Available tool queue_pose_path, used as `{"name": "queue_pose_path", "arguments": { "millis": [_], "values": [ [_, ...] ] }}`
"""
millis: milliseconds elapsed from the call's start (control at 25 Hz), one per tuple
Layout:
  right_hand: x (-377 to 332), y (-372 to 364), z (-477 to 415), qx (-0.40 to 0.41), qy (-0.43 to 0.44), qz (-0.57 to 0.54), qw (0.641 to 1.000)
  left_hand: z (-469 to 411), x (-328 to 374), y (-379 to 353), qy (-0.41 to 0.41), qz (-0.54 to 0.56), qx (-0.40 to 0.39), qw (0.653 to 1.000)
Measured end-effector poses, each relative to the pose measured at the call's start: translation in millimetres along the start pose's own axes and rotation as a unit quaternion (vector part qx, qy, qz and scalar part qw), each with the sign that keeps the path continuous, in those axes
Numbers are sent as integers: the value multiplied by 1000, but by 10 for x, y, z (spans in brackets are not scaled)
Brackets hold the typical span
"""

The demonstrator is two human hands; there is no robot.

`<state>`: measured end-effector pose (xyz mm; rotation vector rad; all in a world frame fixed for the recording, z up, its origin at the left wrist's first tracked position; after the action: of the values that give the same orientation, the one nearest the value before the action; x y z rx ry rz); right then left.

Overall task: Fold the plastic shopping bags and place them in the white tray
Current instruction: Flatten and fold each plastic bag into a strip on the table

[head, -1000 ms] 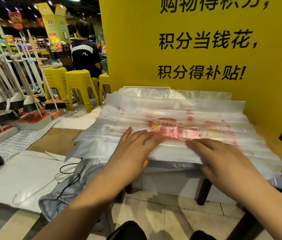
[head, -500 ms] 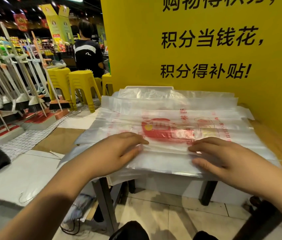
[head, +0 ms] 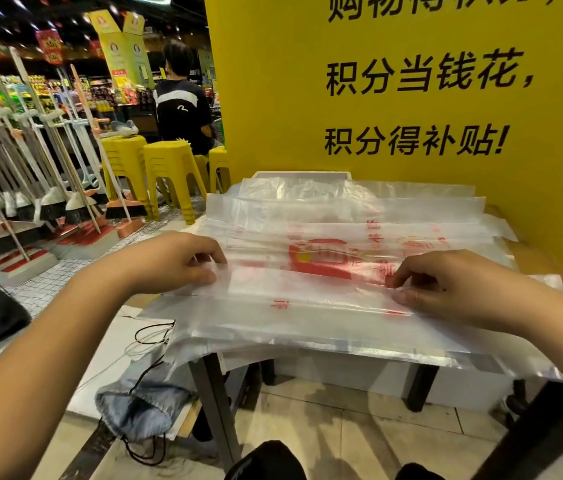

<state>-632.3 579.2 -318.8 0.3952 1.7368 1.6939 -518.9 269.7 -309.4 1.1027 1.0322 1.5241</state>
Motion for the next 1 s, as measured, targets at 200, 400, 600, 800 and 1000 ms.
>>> {"name": "queue_pose_path", "arguments": {
  "millis": [200,400,600,800,1000],
  "values": [
    [3,-64,21,24,2,6,1000,100,-347,29,89,8,3,996],
    [-32,-89,61,62,5,28,998,190,219,37,52,-121,201,971],
    [-106,-72,110,98,1,64,993,82,1488,-680,-169,-96,94,976],
    [4,-61,215,155,-29,85,984,-37,1284,-847,-123,-82,73,986],
    [612,6,551,216,-134,-13,967,-30,1109,-880,-73,-39,42,996]
  ]
}}
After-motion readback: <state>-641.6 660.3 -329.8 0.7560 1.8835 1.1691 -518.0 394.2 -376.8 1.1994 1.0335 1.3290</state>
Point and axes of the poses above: each hand's wrist, its own z-axis away from the middle knuckle, its own y-axis out of the back of the hand, x = y × z, the point moved 10 cm from there along -z, towards the middle knuckle, and after that the axes turned 11 degrees about -x, right-handed, at the moved point
